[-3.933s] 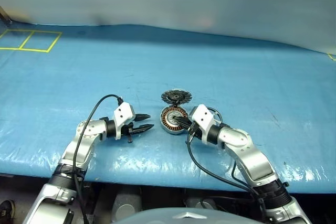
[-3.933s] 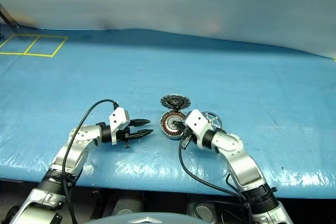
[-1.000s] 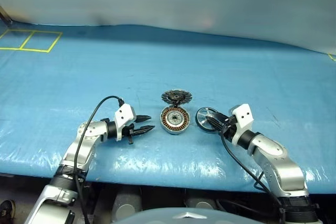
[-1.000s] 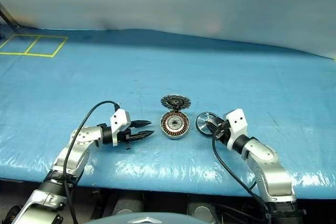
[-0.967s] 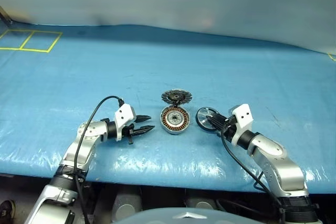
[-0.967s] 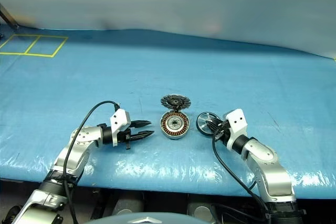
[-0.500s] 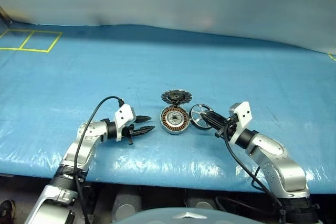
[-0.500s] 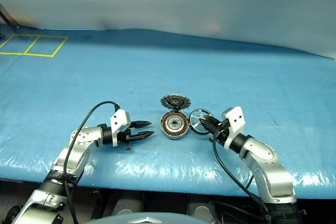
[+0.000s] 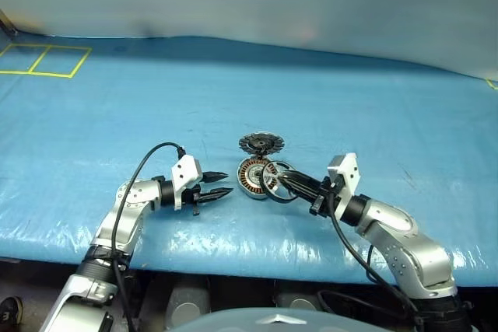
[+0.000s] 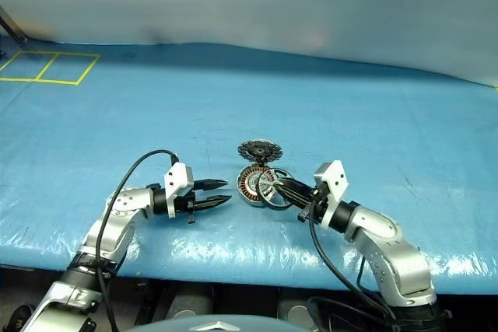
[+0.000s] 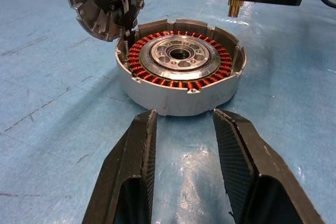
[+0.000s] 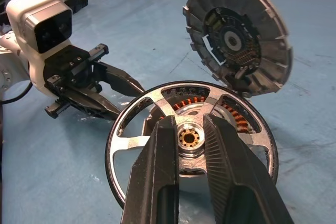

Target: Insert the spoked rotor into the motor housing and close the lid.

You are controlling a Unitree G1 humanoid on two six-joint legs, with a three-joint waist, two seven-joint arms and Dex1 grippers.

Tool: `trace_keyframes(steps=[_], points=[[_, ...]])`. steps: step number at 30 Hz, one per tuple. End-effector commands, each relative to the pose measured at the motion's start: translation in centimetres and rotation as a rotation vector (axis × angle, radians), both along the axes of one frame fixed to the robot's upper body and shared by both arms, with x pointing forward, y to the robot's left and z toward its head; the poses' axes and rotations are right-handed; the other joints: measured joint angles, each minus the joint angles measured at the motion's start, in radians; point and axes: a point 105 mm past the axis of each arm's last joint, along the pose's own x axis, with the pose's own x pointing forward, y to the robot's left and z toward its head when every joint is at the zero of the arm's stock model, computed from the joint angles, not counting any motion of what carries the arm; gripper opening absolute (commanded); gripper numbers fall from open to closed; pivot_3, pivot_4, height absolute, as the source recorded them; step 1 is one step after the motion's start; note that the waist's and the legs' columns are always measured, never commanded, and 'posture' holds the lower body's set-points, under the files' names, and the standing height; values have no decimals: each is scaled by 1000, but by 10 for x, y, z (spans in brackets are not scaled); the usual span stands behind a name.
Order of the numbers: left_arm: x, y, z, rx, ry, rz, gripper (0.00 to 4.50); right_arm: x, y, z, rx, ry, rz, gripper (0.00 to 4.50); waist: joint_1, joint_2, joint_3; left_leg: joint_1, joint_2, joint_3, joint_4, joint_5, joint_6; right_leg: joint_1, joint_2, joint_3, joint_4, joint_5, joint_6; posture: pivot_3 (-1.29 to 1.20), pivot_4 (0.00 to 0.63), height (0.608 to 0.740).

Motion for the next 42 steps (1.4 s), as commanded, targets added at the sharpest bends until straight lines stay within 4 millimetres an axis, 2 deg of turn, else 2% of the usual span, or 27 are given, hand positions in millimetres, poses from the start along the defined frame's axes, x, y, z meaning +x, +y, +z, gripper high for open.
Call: trace_keyframes(steps=[1, 8, 17, 35, 42], points=[[-1, -1, 7, -32, -30, -10, 1803, 5, 8, 13, 23, -60, 11, 358, 0, 0, 0, 0, 0, 0, 0, 0, 0, 0, 0, 0, 0, 0, 0, 0, 150, 740], [-1, 0, 6, -33, -37, -7, 1803, 14, 17, 14, 15, -81, 28, 358, 1, 0, 0, 0, 0, 0, 0, 0, 0, 0, 0, 0, 0, 0, 0, 0, 150, 740], [-3, 1, 4, -23, -36, 3, 1803, 25, 23, 3, -33, -84, 7, 358, 0, 0, 0, 0, 0, 0, 0, 0, 0, 0, 0, 0, 0, 0, 0, 0, 150, 740], [-3, 2, 2, -17, -33, 13, 1803, 32, 27, 3, -22, -102, -1, 358, 0, 0, 0, 0, 0, 0, 0, 0, 0, 0, 0, 0, 0, 0, 0, 0, 150, 740], [-3, 3, 2, -14, -35, 16, 1803, 32, 29, -5, -64, -92, 2, 358, 0, 0, 0, 0, 0, 0, 0, 0, 0, 0, 0, 0, 0, 0, 0, 0, 150, 740]])
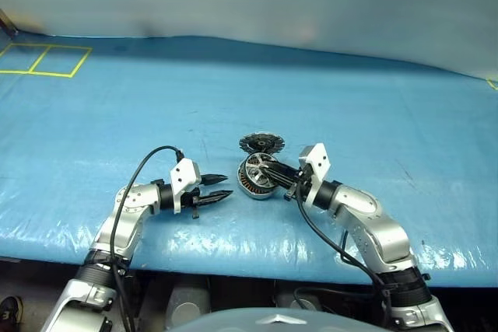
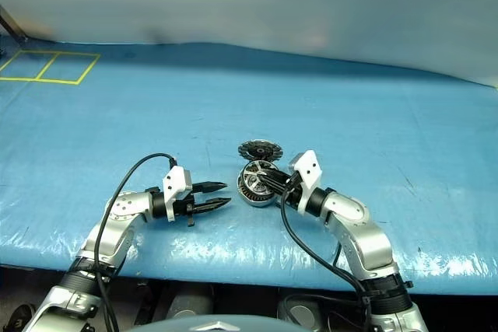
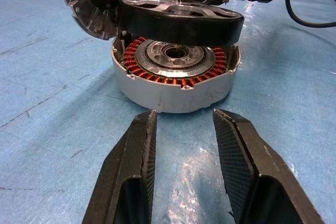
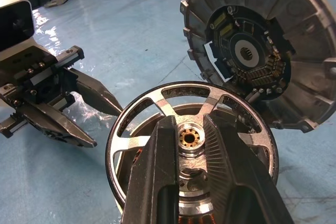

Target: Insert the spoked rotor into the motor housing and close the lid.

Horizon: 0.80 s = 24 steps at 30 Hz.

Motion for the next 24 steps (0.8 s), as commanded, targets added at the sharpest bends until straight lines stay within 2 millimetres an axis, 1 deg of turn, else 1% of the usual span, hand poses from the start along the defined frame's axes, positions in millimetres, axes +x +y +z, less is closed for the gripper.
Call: trace_keyframes(steps=[1, 10, 12, 13, 15, 16, 21, 24], points=[[2, 2, 6, -6, -36, 7, 1803, 2, 1, 7, -15, -52, 2, 358, 0, 0, 0, 0, 0, 0, 0, 0, 0, 0, 0, 0, 0, 0, 0, 0, 150, 740], [2, 1, 6, -6, -35, 8, 1803, 6, 0, 6, -25, -55, -22, 358, 0, 0, 0, 0, 0, 0, 0, 0, 0, 0, 0, 0, 0, 0, 0, 0, 150, 740], [2, 1, 6, -6, -36, 8, 1803, 6, 0, 5, -26, -50, -18, 1127, 0, 0, 0, 0, 0, 0, 0, 0, 0, 0, 0, 0, 0, 0, 0, 0, 150, 740], [2, 1, 6, -6, -36, 8, 1803, 6, 0, 5, -27, -50, -16, 1401, 0, 0, 0, 0, 0, 0, 0, 0, 0, 0, 0, 0, 0, 0, 0, 0, 150, 740], [2, 1, 6, -5, -37, 9, 1803, 4, 1, 6, -27, -54, -9, 2106, 0, 0, 0, 0, 0, 0, 0, 0, 0, 0, 0, 0, 0, 0, 0, 0, 150, 740], [3, 1, 6, -5, -38, 9, 1803, 4, 1, 7, -27, -61, -6, 2367, 0, 0, 0, 0, 0, 0, 0, 0, 0, 0, 0, 0, 0, 0, 0, 0, 150, 740], [2, 1, 6, -6, -39, 8, 1803, -1, 2, 13, 15, -61, 9, 2367, 0, 0, 0, 0, 0, 0, 0, 0, 0, 0, 0, 0, 0, 0, 0, 0, 150, 740], [2, 1, 6, -6, -40, 9, 1803, -2, -1, 12, 11, -57, 5, 2367, 0, 0, 0, 0, 0, 0, 0, 0, 0, 0, 0, 0, 0, 0, 0, 0, 150, 740]])
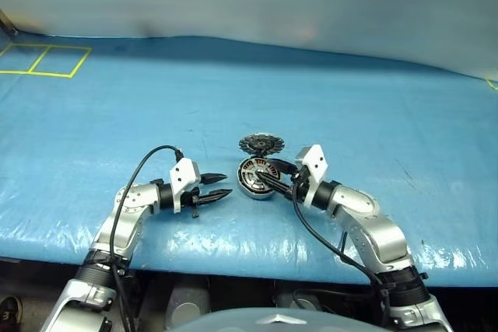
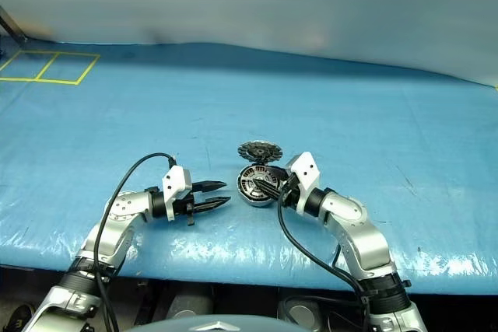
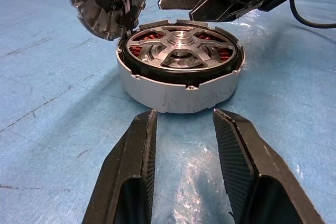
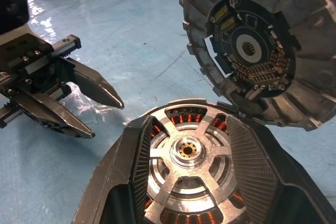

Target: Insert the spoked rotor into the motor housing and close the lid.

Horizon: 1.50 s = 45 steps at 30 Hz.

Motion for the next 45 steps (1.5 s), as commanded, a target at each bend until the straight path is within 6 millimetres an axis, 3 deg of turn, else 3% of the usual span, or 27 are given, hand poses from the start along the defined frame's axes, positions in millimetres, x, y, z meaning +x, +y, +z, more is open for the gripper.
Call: trace_keyframes(steps=[1, 7, 10, 14, 16, 25, 36, 40, 45], points=[[1, 1, 6, -6, -32, -1, 1803, -1, -4, 13, 23, -40, -6, 2367, 0, 0, 0, 0, 0, 0, 0, 0, 0, 0, 0, 0, 0, 0, 0, 0, 150, 740], [1, 1, 5, -6, -33, 0, 1803, -3, 1, 11, 4, -41, 19, 2367, -1, 0, 0, 0, 0, 0, 0, 0, 0, 0, 0, 0, 0, 0, 0, 0, 150, 740], [3, 0, 4, -4, -39, 8, 1803, 2, 8, 0, -87, -62, 2, 1780, -2, 0, 0, 0, 0, 0, 0, 0, 0, 0, 0, 0, 0, 0, 0, 0, 150, 740], [3, 0, 4, -4, -39, 10, 1803, 1, 16, 3, -51, -63, 18, 412, 0, 0, 0, 0, 0, 0, 0, 0, 0, 0, 0, 0, 0, 0, 0, 0, 150, 740], [3, 2, 3, 1, -38, 16, 1803, 1, 18, 1, -68, -68, 21, 39, 0, 0, 0, 0, 0, 0, 0, 0, 0, 0, 0, 0, 0, 0, 0, 0, 150, 740], [4, 3, 3, 6, -43, 26, 1803, 3, 5, -41, -456, -110, 44, 39, 0, 0, -1, 2, 0, 0, 0, 0, 0, 1, 0, 0, 0, 0, 0, 0, 150, 740], [3, 3, 2, 9, -39, 23, 1803, -7, -2, -59, -616, -110, 101, 39, 2, -4, -9, 6, 0, 1, 4, -3, -4, 1, -1, 0, -1, 0, 0, 0, 150, 740], [3, 4, 1, 11, -37, 22, 1803, -5, 1, -48, -510, -101, 72, 39, 6, -4, -10, 5, 0, 1, 3, -2, -3, 1, -1, 0, -1, 0, 0, 0, 150, 740], [4, 4, 2, 9, -42, 23, 1803, -6, 17, 10, -81, -114, 43, 39, 7, -3, -8, 0, 0, 1, 1, 0, 0, 1, -1, 0, -1, 0, 0, 0, 150, 740]])
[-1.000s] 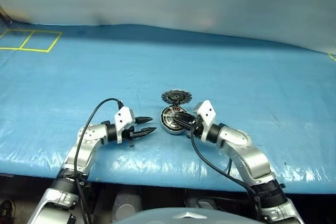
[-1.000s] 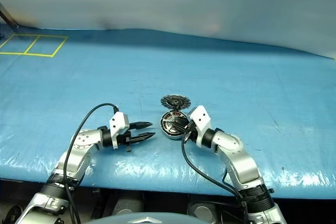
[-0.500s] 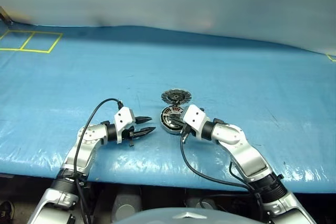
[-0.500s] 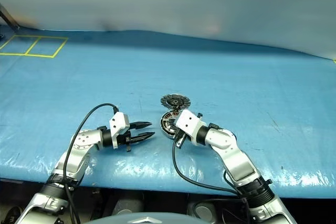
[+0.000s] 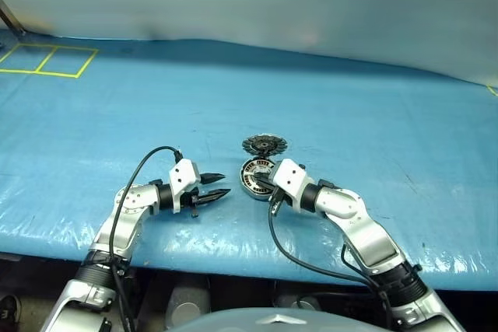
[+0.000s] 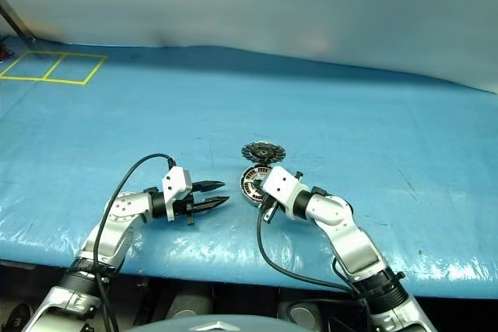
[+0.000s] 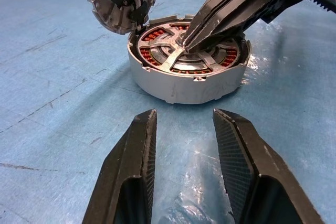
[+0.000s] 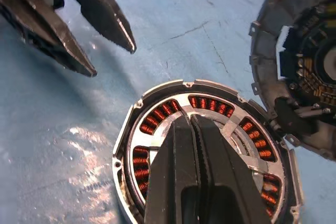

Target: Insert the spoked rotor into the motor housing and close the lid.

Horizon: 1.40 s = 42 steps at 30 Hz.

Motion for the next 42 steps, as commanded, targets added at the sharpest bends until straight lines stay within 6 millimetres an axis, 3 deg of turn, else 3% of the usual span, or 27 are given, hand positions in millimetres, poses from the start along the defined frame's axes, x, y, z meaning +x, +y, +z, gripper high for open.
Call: trace_keyframes(steps=[1, 6, 9, 13, 15, 22, 29, 36, 42], points=[[2, 0, 6, -11, -33, -2, 1803, -1, 1, 31, 204, 5, 9, 39, -3, 2, 2, 0, 0, 0, 0, 0, 0, 0, 0, 0, 0, 0, 0, 0, 150, 740], [2, 0, 6, -12, -38, 0, 1803, 2, -19, 35, 161, -7, -44, 39, -7, 3, 3, -1, 0, 0, -1, 0, 0, -1, 0, 0, 0, 0, 0, 0, 150, 740], [2, 1, 6, -15, -41, 5, 1803, 7, -43, 32, 85, -15, -123, 39, -6, 3, 3, -1, 0, 0, -1, 0, 0, -1, 0, 0, 0, 0, 0, 0, 150, 740], [0, 4, 6, -18, -42, 14, 1803, 26, -86, 35, -23, -77, -335, 39, -7, 4, 3, -2, 0, 0, -1, 0, 0, -2, 0, 0, 0, 0, 0, 0, 150, 740], [0, 4, 5, -19, -41, 17, 1803, 37, -91, 40, -50, -112, -407, 39, -11, 4, 4, -2, 0, 1, -1, 0, 0, -3, 0, 0, 0, 0, 0, 0, 150, 740], [1, 1, 5, -31, -42, 24, 1803, 71, -62, 59, -64, -182, -394, 39, -13, 5, 4, -2, 0, 1, -1, 0, 0, -3, 0, 0, 0, 0, 0, 0, 150, 740], [2, 5, 7, -28, -57, 44, 1803, 84, -12, 85, 58, -152, -92, 39, -11, 6, 5, -2, 0, 1, -3, 0, 0, -3, 1, 0, 0, 0, 0, 0, 150, 740], [-2, 13, 7, -24, -58, 80, 1803, 57, 1, 79, -33, -91, 213, 39, -9, 7, 6, -2, 0, 0, -5, 0, 0, -3, 1, 0, 0, -1, -1, 0, 150, 740], [-2, 14, 6, -20, -59, 84, 1803, 39, -10, 46, -232, -59, 284, 39, -9, 7, 6, -1, 0, 1, -5, 0, 0, -4, 1, 0, 0, -1, -1, 0, 150, 740]])
